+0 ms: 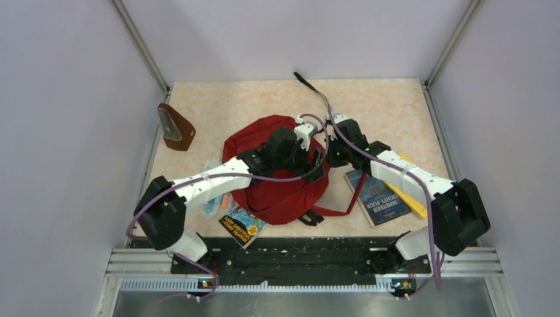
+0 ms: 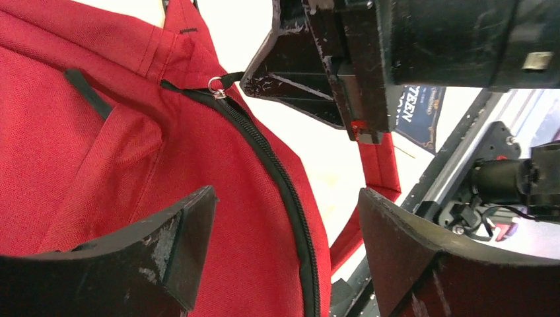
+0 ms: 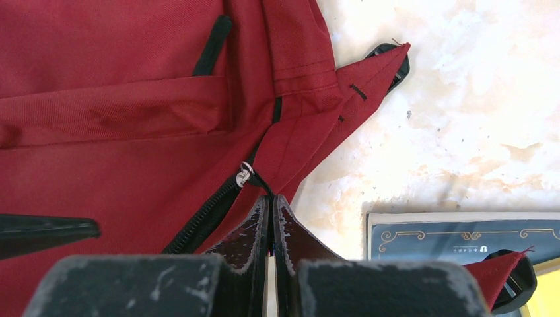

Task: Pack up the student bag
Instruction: Unzip the student bag at the center of the board.

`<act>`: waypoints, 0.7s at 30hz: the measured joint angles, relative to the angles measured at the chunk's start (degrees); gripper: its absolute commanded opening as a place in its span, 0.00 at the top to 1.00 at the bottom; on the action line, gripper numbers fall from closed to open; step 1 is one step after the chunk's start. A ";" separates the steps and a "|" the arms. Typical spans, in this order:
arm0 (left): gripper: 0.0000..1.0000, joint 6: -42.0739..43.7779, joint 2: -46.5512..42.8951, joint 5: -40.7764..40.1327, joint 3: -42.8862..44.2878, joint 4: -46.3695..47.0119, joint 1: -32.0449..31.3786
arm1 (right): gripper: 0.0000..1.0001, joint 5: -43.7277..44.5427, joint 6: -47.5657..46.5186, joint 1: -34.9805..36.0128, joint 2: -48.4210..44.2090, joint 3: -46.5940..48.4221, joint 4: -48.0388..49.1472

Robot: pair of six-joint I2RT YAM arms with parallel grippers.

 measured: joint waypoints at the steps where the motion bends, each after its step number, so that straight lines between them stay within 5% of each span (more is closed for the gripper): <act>1: 0.30 0.24 0.70 -1.22 0.50 -0.87 -0.57 | 1.00 -0.02 0.00 0.00 -0.17 0.00 0.00; 3: 0.51 0.72 1.86 -3.87 1.66 -2.49 -1.73 | 1.00 -0.02 0.00 0.00 -0.46 0.00 0.00; 6: 1.00 2.19 2.99 -8.00 3.45 -4.96 -3.74 | 1.00 0.02 0.00 0.00 -0.52 0.00 -0.07; 14: 1.00 5.22 1.90 -13.60 3.10 -7.72 -6.75 | 1.00 3.41 0.00 0.02 -0.57 0.00 -0.24; 21: 1.00 10.14 -7.82 -13.20 -1.97 -8.85 -6.86 | 1.00 6.73 0.00 0.87 0.33 1.57 -1.20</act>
